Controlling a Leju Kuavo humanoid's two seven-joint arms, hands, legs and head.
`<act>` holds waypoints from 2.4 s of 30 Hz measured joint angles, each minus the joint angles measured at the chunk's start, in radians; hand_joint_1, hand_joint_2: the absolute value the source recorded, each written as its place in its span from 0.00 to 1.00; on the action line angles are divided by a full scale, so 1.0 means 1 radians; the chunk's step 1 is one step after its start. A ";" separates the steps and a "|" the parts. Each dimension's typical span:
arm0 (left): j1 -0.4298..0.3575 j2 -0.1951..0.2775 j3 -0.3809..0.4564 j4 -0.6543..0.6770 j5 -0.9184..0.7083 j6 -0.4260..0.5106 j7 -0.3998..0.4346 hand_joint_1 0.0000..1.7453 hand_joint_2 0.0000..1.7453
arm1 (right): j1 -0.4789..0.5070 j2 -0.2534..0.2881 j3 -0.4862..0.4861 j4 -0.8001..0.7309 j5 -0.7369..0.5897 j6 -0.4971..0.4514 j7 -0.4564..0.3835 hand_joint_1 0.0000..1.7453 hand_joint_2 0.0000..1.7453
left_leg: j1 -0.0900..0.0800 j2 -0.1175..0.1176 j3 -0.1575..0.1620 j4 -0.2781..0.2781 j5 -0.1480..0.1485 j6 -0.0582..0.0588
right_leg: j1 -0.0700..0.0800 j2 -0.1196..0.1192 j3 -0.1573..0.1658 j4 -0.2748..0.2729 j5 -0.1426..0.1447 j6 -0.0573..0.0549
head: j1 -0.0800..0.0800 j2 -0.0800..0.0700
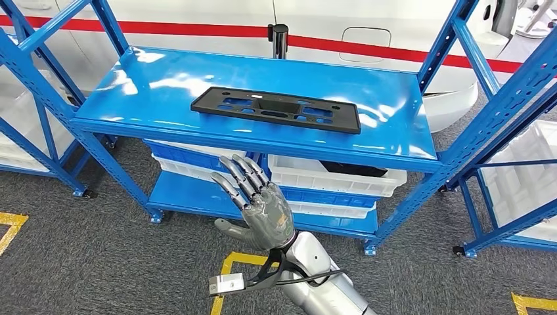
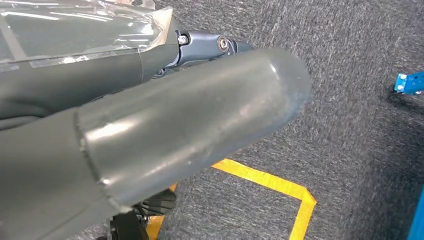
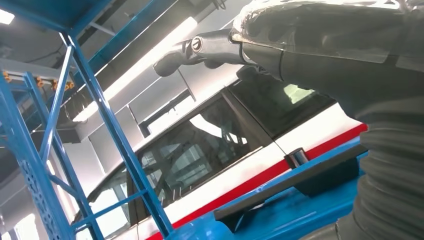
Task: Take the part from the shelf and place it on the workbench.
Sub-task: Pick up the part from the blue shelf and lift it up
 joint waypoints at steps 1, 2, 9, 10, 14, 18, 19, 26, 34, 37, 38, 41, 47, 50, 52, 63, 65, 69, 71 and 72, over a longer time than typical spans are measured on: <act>0.001 -0.001 0.000 0.000 -0.002 -0.002 0.000 0.00 0.00 | 0.000 -0.001 0.000 0.001 0.000 0.000 0.000 0.00 1.00 | 0.001 -0.002 0.010 0.000 -0.009 -0.005 | -0.004 0.000 0.023 -0.074 0.045 0.012 | 0.000 0.000; 0.001 -0.002 0.000 0.000 -0.003 -0.003 0.001 0.00 0.00 | 0.001 -0.001 0.000 0.003 0.000 0.000 0.001 0.00 1.00 | 0.001 -0.004 0.021 0.002 -0.019 -0.010 | -0.005 -0.001 0.044 -0.143 0.080 0.016 | 0.000 0.000; 0.000 -0.002 -0.001 0.000 -0.011 -0.004 0.005 0.00 0.00 | 0.011 -0.002 -0.001 0.004 0.021 0.000 0.012 0.00 1.00 | 0.005 0.004 -0.008 0.098 -0.047 -0.045 | -0.007 0.001 0.110 -0.232 0.103 -0.053 | -0.004 0.000; 0.000 -0.002 -0.001 0.000 -0.011 -0.004 0.005 0.00 0.00 | 0.012 -0.001 -0.002 0.004 0.021 0.000 0.013 0.00 1.00 | 0.006 0.008 -0.049 0.163 -0.060 -0.051 | -0.007 0.001 0.120 -0.234 0.095 -0.060 | -0.004 0.000; 0.002 -0.001 -0.001 0.000 -0.012 -0.004 0.006 0.00 0.00 | 0.019 -0.001 -0.002 0.004 0.021 0.000 0.015 0.00 1.00 | 0.007 0.012 -0.192 0.306 -0.121 -0.061 | -0.003 0.004 0.157 -0.234 0.060 -0.067 | -0.005 0.000; 0.002 0.001 -0.001 0.000 -0.012 -0.005 0.006 0.00 0.00 | 0.020 -0.001 -0.002 0.004 0.022 0.000 0.016 0.00 1.00 | -0.002 0.015 -0.143 0.089 0.043 -0.035 | 0.002 0.006 0.210 -0.238 0.018 -0.059 | -0.004 0.000; 0.002 0.001 -0.001 0.000 -0.012 -0.005 0.007 0.00 0.00 | 0.019 0.000 -0.002 0.004 0.023 0.000 0.018 0.00 1.00 | -0.007 0.014 -0.132 0.058 0.062 -0.026 | 0.003 0.007 0.216 -0.241 0.011 -0.054 | -0.004 0.000; 0.000 0.000 -0.001 -0.001 -0.021 -0.009 0.012 0.00 0.00 | 0.015 -0.003 -0.001 0.005 0.059 0.000 0.044 0.00 1.00 | -0.009 0.008 -0.056 0.010 0.050 0.017 | 0.013 0.007 0.144 -0.058 -0.027 -0.029 | -0.003 0.000; -0.001 -0.004 -0.001 0.000 -0.028 -0.006 0.014 0.00 0.00 | 0.015 -0.021 0.002 0.031 0.151 0.007 0.166 0.00 1.00 | -0.011 -0.007 0.027 0.011 -0.031 -0.003 | 0.008 0.004 0.077 -0.209 0.098 -0.002 | -0.003 0.000; -0.003 -0.005 0.001 -0.001 -0.031 -0.004 0.016 0.00 0.00 | 0.010 -0.024 0.001 0.043 0.223 0.037 0.247 0.00 1.00 | -0.012 -0.006 0.041 0.024 -0.043 -0.020 | 0.007 0.004 0.101 -0.231 0.110 -0.040 | -0.004 0.000; -0.004 -0.006 0.002 -0.001 -0.032 -0.004 0.017 0.00 0.00 | 0.007 -0.024 0.000 0.046 0.248 0.050 0.275 0.00 1.00 | -0.011 -0.004 0.035 0.043 -0.041 -0.023 | 0.003 0.005 0.110 -0.237 0.109 -0.048 | -0.004 0.000; -0.006 -0.007 0.005 -0.002 -0.037 -0.006 0.017 0.00 0.00 | -0.002 -0.025 -0.003 0.059 0.311 0.073 0.338 0.00 1.00 | -0.001 0.004 -0.057 0.189 -0.066 -0.040 | -0.004 0.005 0.140 -0.248 0.095 -0.068 | -0.007 0.000; -0.004 -0.005 0.018 -0.002 -0.043 -0.009 0.019 0.00 0.00 | -0.003 -0.027 -0.020 0.086 0.395 0.134 0.431 0.00 1.00 | 0.021 0.015 -0.162 0.172 -0.015 -0.066 | -0.010 0.007 0.204 -0.248 0.038 -0.058 | -0.008 0.000; -0.005 -0.005 0.021 -0.001 -0.046 -0.013 0.020 0.00 0.00 | -0.010 -0.029 -0.032 0.098 0.417 0.179 0.465 0.00 1.00 | 0.017 0.023 -0.123 0.046 0.072 -0.056 | -0.005 0.007 0.231 -0.252 0.010 -0.039 | -0.008 0.000; -0.006 -0.006 0.023 -0.001 -0.049 -0.009 0.022 0.00 0.00 | -0.015 -0.030 -0.038 0.105 0.431 0.204 0.484 0.00 1.00 | 0.010 0.021 -0.114 0.041 0.070 -0.040 | 0.001 0.006 0.236 -0.261 0.002 -0.025 | -0.009 0.000; -0.009 -0.012 0.031 -0.002 -0.054 0.037 0.020 0.00 0.00 | -0.036 -0.053 -0.058 0.125 0.512 0.274 0.628 0.00 1.00 | -0.014 0.006 -0.052 0.027 0.034 0.003 | 0.012 0.004 0.084 -0.127 0.023 -0.017 | -0.005 0.000; -0.010 -0.014 0.032 -0.002 -0.054 0.038 0.020 0.00 0.00 | -0.042 -0.057 -0.057 0.127 0.512 0.275 0.653 0.00 1.00 | -0.021 0.003 -0.045 0.029 0.021 0.002 | 0.014 0.005 0.119 -0.220 0.075 -0.028 | -0.006 0.000; -0.010 -0.017 0.040 -0.002 -0.056 0.050 0.020 0.00 0.00 | -0.066 -0.092 -0.027 0.127 0.513 0.286 0.826 0.00 1.00 | -0.016 0.000 -0.046 0.032 0.019 -0.010 | 0.015 0.006 0.126 -0.233 0.092 -0.042 | -0.007 0.000; -0.009 -0.019 0.043 -0.002 -0.058 0.055 0.020 0.00 0.00 | -0.079 -0.117 -0.011 0.123 0.513 0.302 0.904 0.00 1.00 | -0.014 0.001 -0.046 0.031 0.018 -0.015 | 0.016 0.007 0.126 -0.233 0.092 -0.044 | -0.007 0.000; -0.009 -0.019 0.044 -0.002 -0.059 0.057 0.020 0.00 0.00 | -0.083 -0.129 -0.006 0.120 0.514 0.311 0.929 0.00 1.00 | -0.014 0.001 -0.045 0.031 0.018 -0.015 | 0.016 0.007 0.126 -0.233 0.092 -0.044 | -0.007 0.000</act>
